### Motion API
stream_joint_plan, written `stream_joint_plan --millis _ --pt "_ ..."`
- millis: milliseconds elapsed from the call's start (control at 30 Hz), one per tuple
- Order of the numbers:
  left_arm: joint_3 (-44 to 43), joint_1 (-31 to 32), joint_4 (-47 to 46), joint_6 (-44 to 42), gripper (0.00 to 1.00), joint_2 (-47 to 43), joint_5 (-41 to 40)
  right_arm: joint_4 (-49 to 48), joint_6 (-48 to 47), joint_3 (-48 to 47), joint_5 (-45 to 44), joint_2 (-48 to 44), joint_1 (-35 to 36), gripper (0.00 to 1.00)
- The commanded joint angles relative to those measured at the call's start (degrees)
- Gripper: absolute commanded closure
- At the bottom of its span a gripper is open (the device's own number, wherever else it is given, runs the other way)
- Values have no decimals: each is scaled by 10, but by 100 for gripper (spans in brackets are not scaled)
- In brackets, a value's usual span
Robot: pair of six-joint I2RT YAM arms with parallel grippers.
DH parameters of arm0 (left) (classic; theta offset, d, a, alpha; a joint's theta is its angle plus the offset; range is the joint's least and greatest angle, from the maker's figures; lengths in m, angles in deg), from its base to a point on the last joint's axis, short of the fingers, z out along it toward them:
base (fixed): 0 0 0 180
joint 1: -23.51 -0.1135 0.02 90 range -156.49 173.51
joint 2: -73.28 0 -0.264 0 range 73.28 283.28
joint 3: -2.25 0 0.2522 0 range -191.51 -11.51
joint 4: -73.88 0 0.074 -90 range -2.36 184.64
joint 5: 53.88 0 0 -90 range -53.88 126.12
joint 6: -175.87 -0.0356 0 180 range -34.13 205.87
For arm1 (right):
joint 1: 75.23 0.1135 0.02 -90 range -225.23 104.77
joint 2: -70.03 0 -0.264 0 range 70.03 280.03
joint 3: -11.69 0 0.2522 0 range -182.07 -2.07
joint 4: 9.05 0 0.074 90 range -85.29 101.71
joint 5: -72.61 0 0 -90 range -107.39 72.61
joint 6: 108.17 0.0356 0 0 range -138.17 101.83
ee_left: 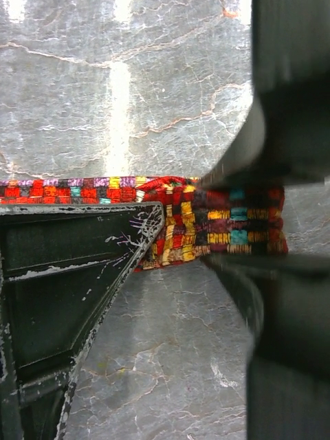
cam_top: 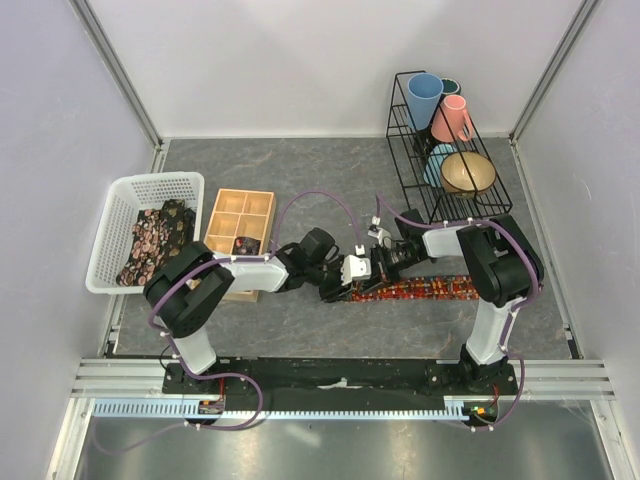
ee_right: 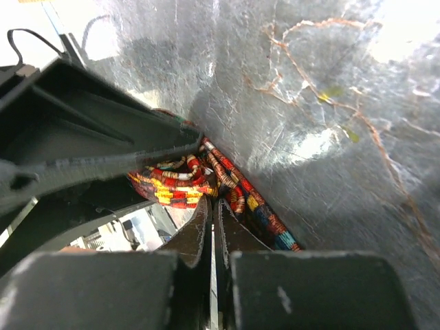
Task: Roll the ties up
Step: Roll the tie at the center of the board.
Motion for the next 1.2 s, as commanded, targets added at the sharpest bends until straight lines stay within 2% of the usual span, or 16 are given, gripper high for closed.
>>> stream_joint_plan --millis 0,67,167,267,367,600,733,867,1067,1167 --pt "24 -13 13 15 43 -12 10 26 -63 2 -88 31 3 100" --pt "47 -20 -5 17 38 -27 18 30 -64 1 -114 36 2 100" --pt "67 -30 -45 25 37 -36 39 38 -66 -2 -124 40 2 100" --pt "80 -35 -78 34 40 -46 55 41 -68 -4 -132 41 1 100" --pt "82 -35 -98 37 47 -56 67 43 -70 -5 -137 43 2 100" --pt "37 -11 -115 64 56 -35 75 34 -67 -4 -139 52 3 100" --pt "14 7 -118 77 59 -9 69 30 -64 -4 -139 53 4 100" --pt "-3 17 -119 87 57 15 69 24 -62 -2 -140 52 6 100" --pt "-13 21 -77 72 51 52 54 22 -60 0 -142 50 6 100" --pt "-11 22 -46 56 54 58 39 23 -61 1 -139 50 6 100"
